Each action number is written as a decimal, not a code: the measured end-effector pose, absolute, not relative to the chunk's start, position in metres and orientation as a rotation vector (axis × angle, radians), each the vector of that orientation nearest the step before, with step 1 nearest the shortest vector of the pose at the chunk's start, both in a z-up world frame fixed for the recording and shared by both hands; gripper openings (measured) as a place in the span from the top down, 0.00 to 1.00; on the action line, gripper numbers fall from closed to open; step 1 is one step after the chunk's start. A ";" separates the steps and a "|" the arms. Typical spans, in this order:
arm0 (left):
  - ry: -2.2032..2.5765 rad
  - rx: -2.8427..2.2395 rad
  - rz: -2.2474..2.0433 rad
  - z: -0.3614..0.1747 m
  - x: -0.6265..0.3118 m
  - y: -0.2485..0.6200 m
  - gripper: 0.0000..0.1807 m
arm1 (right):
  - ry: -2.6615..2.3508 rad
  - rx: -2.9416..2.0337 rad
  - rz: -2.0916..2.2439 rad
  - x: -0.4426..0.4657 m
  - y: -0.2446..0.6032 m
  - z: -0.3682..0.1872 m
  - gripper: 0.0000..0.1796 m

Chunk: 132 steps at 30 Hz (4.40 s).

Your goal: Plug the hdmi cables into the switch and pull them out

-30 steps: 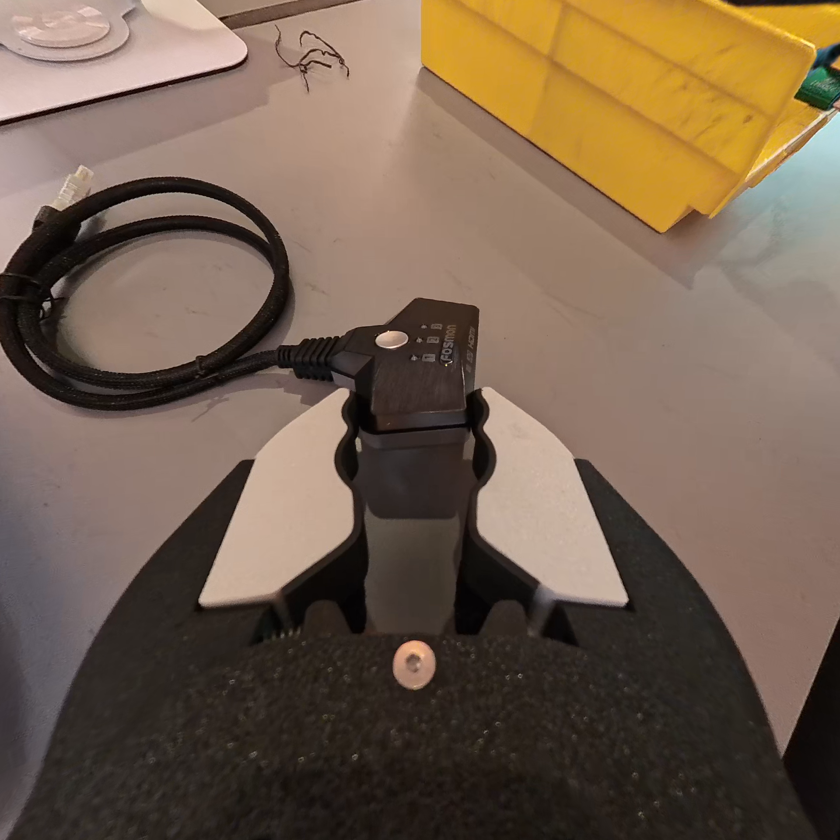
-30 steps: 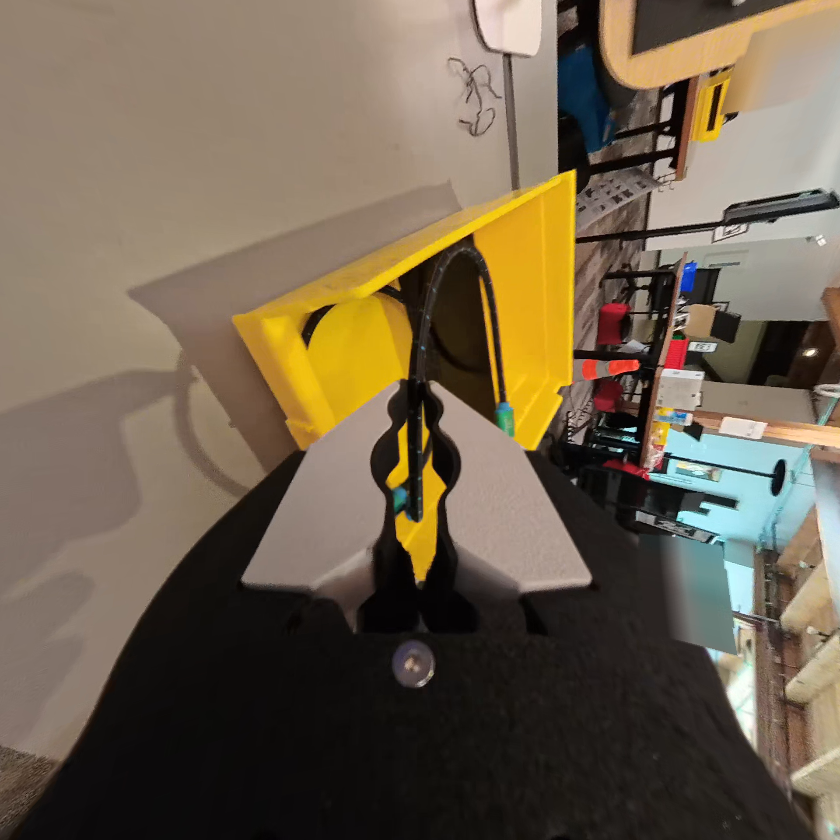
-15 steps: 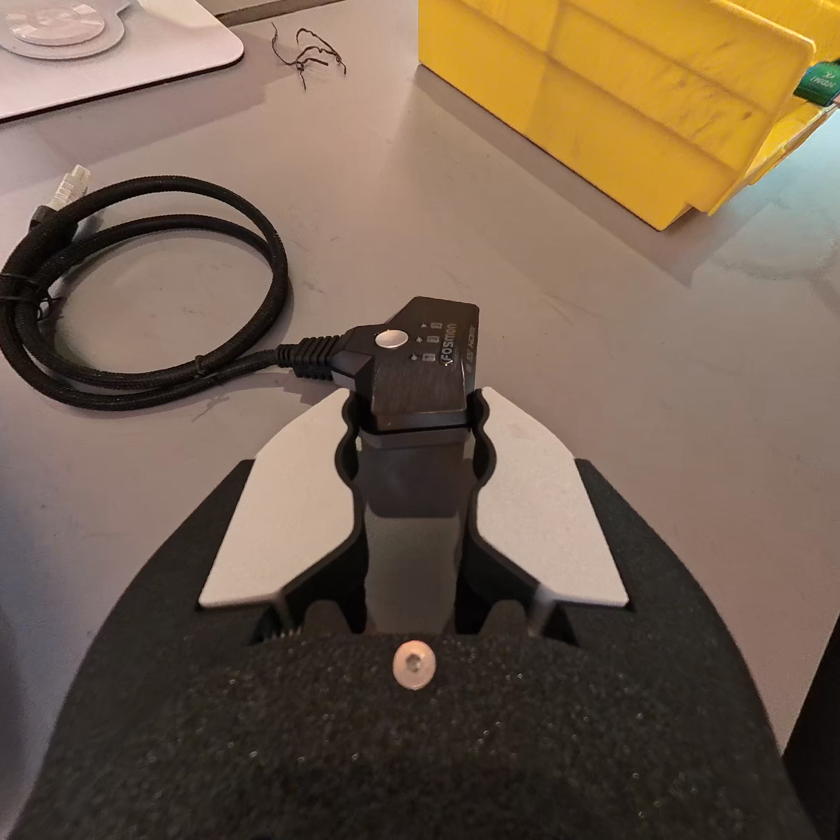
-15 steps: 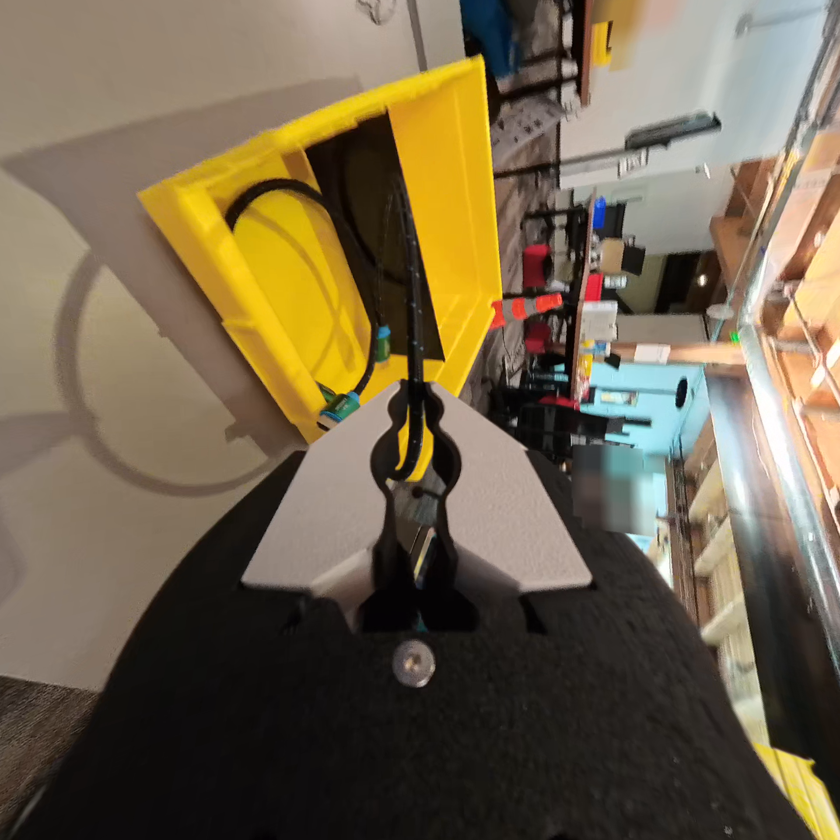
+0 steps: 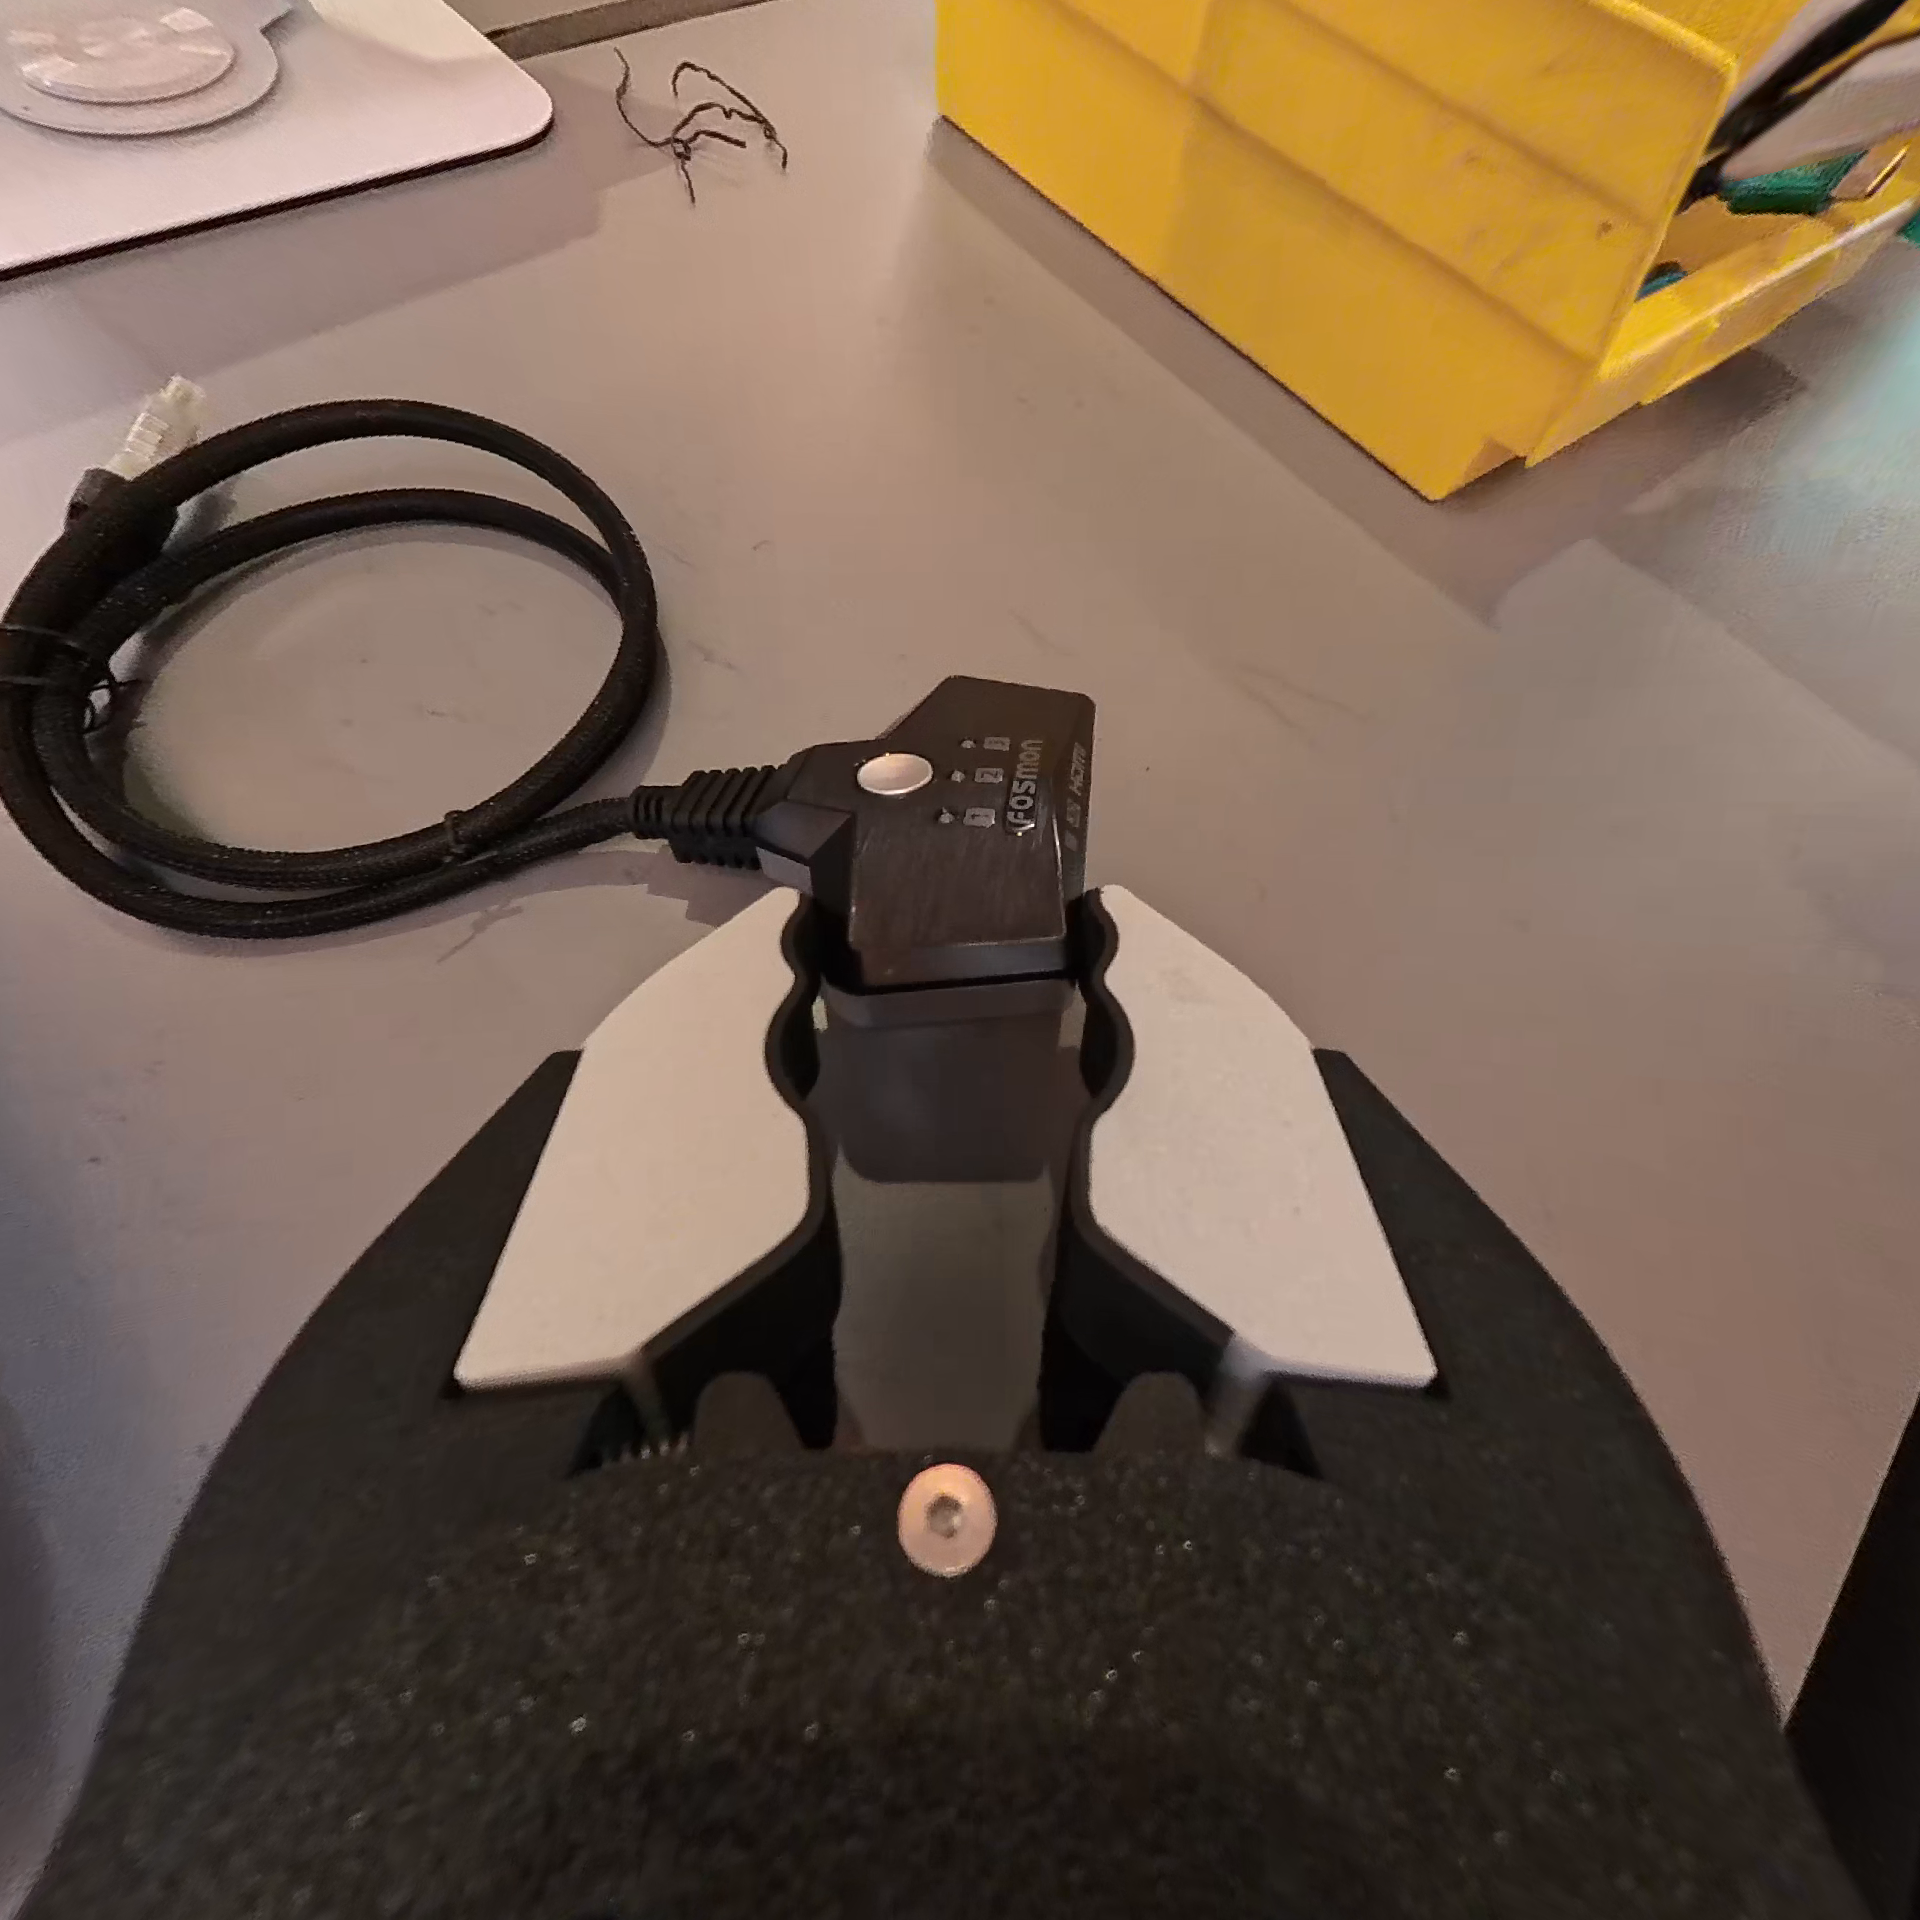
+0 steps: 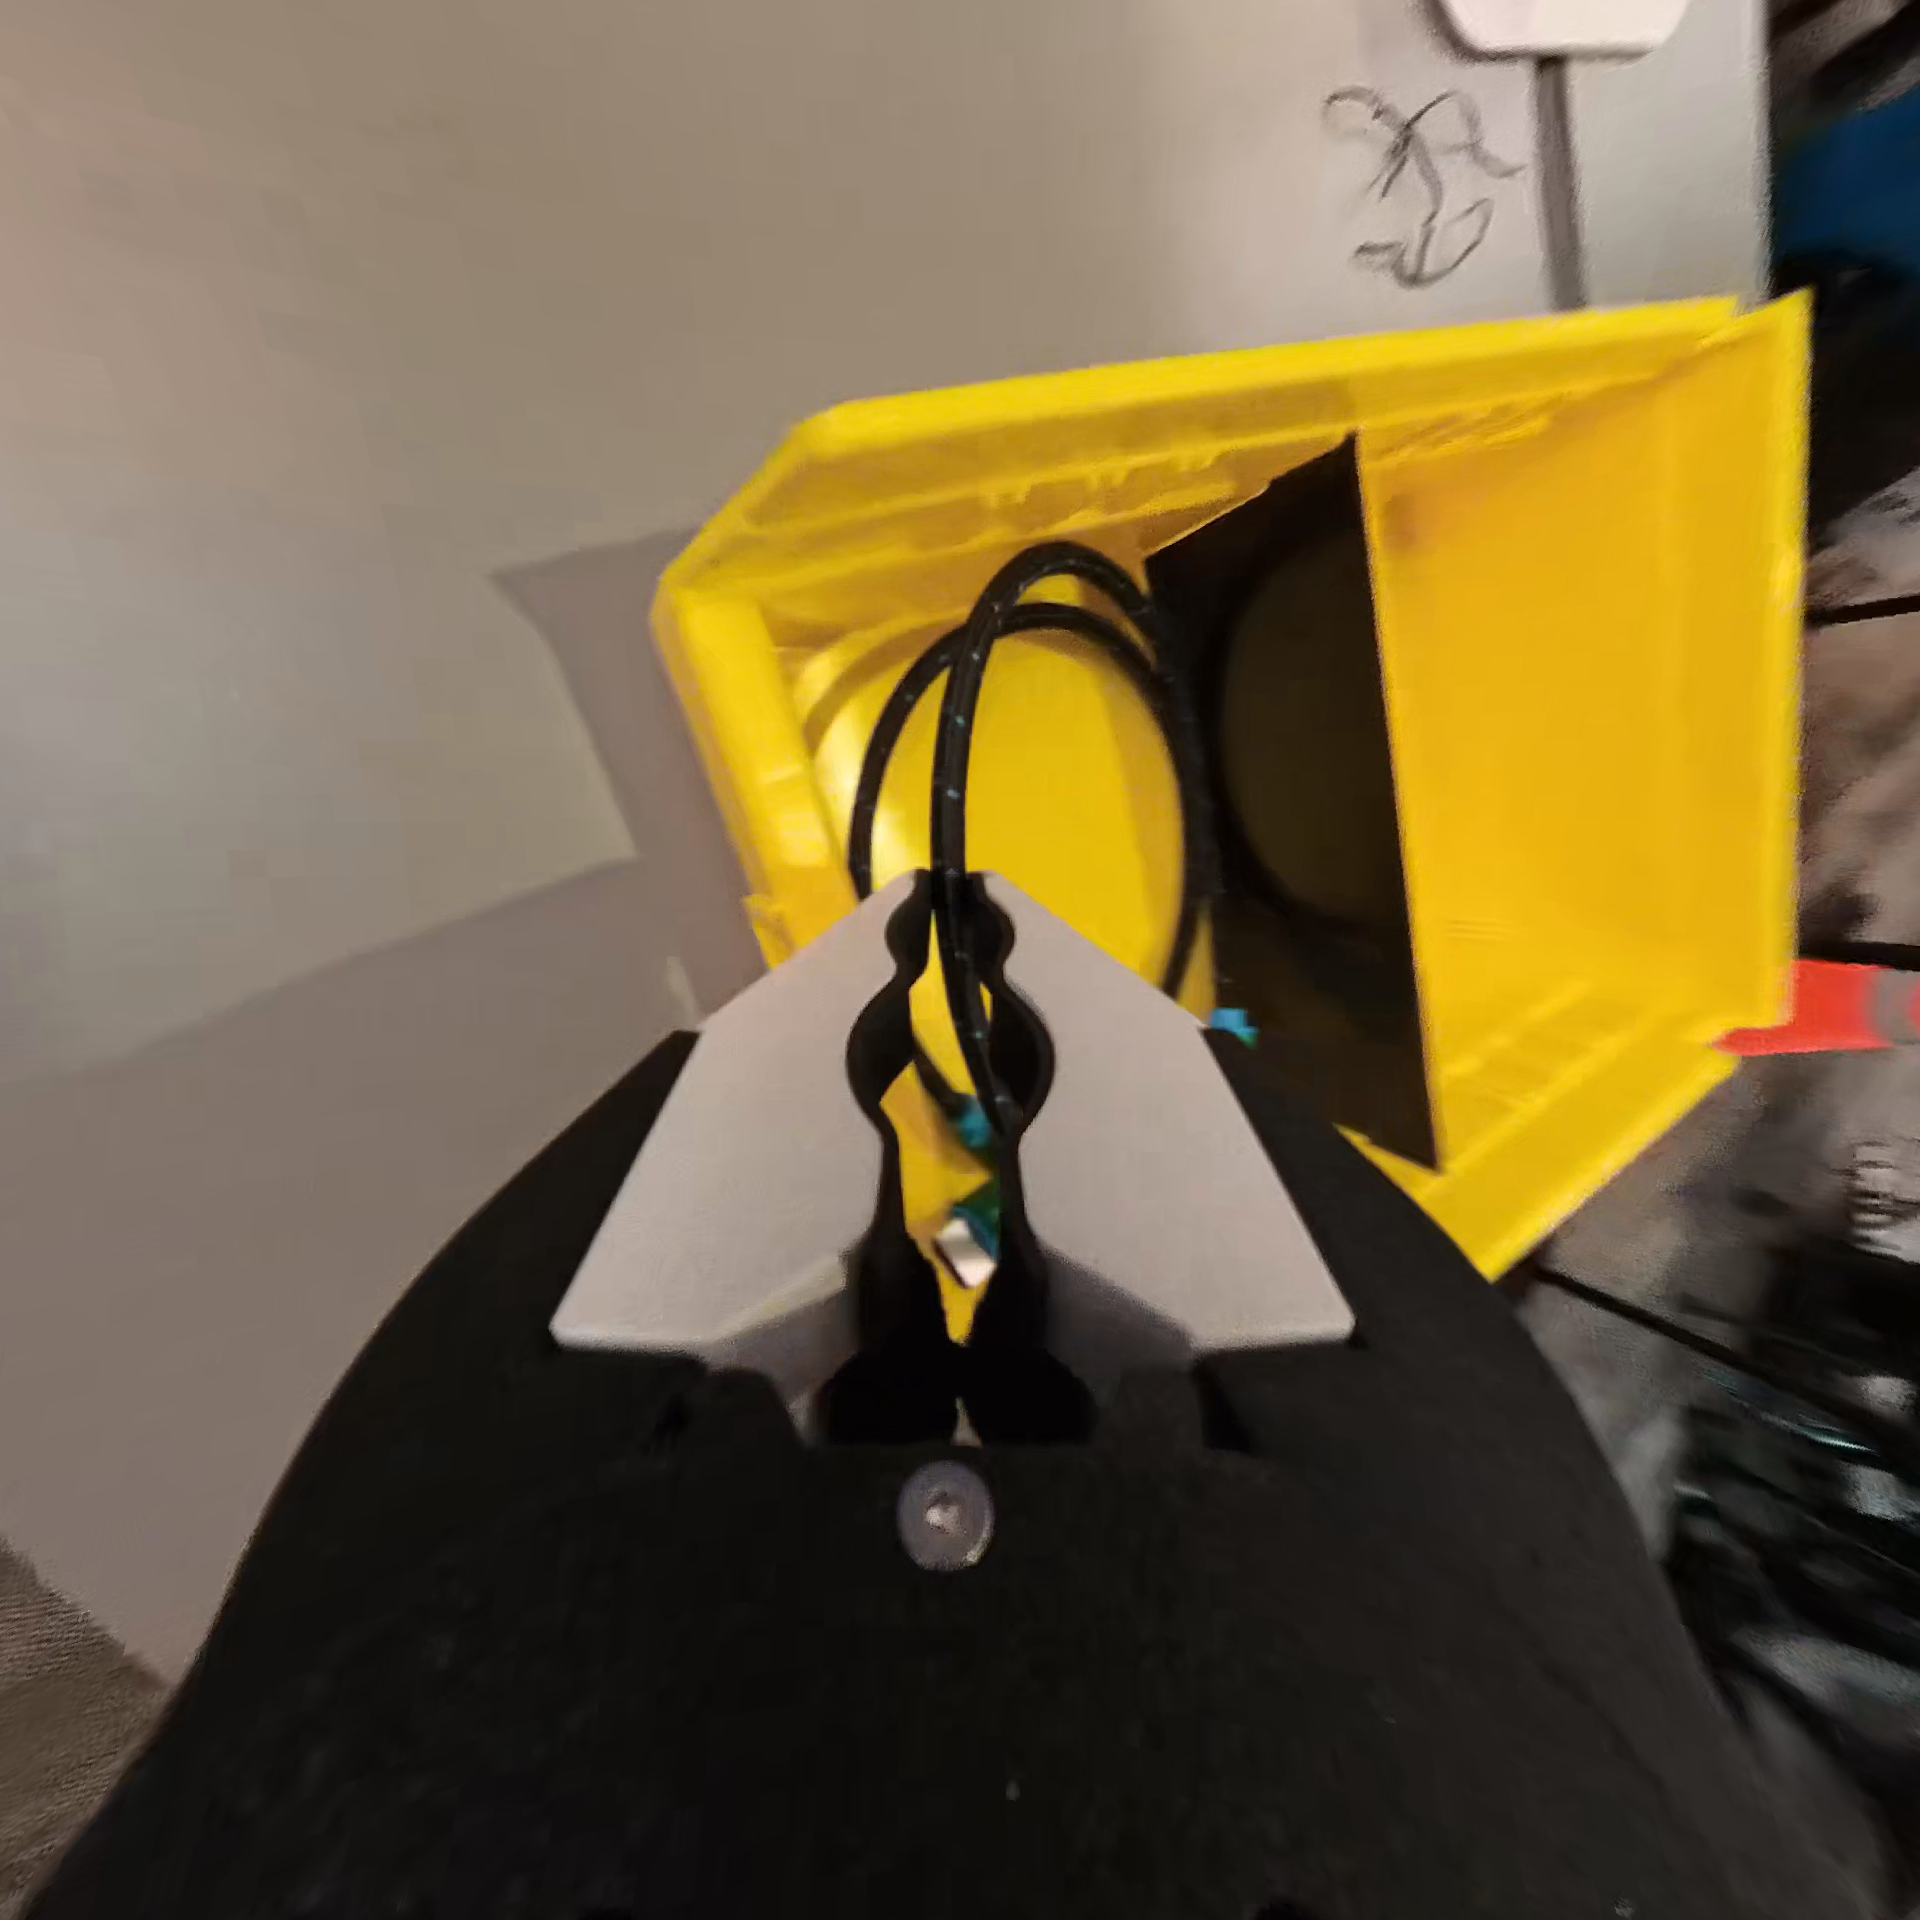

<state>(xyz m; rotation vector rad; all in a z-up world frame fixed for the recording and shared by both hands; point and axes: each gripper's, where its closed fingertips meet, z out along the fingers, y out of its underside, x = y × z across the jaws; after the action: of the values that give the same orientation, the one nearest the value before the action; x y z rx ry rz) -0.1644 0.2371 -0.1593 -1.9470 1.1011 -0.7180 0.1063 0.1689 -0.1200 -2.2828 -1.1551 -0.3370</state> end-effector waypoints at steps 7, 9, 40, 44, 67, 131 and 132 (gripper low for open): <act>1.113 -1.946 -0.729 -0.160 -0.163 0.235 0.74 | -0.733 -2.406 0.102 0.113 0.155 -0.136 0.94; 1.116 -1.942 -0.737 -0.159 -0.163 0.235 0.74 | -0.657 -2.380 0.214 0.109 0.153 -0.133 0.88; 1.264 -1.472 -1.490 -0.084 -0.170 0.153 0.74 | -0.434 -1.679 0.993 -0.149 0.158 -0.090 0.66; 1.236 -1.472 -1.525 -0.082 -0.170 0.155 0.74 | -0.439 -1.684 1.002 -0.148 0.153 -0.096 0.64; 0.989 -1.554 -1.697 -0.085 -0.186 0.191 0.73 | -0.256 -1.536 0.925 -0.013 0.198 0.128 0.72; 1.314 -1.568 -1.595 -0.104 -0.168 0.148 0.80 | -0.921 -2.363 -0.253 0.209 0.341 -0.075 0.88; 1.307 -1.567 -1.603 -0.103 -0.168 0.148 0.80 | -0.933 -2.369 -0.309 0.220 0.336 -0.062 0.88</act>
<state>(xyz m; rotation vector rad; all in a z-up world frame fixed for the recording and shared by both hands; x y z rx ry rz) -0.1684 0.1480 -0.1029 -1.5665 1.3071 -1.6035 0.2195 0.3359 -0.0623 -2.3689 -0.9327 -0.3089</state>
